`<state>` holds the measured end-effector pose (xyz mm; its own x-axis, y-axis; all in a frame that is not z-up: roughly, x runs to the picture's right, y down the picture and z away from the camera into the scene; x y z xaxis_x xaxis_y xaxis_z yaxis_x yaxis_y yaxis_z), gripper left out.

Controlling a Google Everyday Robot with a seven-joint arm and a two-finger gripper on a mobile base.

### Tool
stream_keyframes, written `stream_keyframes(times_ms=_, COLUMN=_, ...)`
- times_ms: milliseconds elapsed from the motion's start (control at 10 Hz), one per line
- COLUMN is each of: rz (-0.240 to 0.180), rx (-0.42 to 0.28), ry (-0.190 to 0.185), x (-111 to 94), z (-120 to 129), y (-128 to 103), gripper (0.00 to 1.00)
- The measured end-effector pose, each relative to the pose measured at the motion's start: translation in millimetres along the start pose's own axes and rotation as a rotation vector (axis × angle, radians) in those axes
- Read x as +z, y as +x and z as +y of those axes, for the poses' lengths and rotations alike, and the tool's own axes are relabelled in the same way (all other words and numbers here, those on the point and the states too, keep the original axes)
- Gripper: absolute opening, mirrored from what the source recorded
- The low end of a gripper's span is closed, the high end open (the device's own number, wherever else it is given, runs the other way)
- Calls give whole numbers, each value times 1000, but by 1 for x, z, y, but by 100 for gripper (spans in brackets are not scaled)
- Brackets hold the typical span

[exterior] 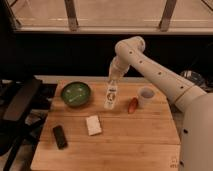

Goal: Stand the bottle upright

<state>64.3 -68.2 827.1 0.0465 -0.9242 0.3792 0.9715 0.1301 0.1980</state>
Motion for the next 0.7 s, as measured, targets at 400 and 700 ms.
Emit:
stream_keyframes(times_ms=400, rz=73, rx=-32, ry=8, x=3, z=17, y=13, gripper=0)
stream_keyframes(times_ms=700, rz=109, rx=-81, ry=13, x=8, z=23, y=27, gripper=0)
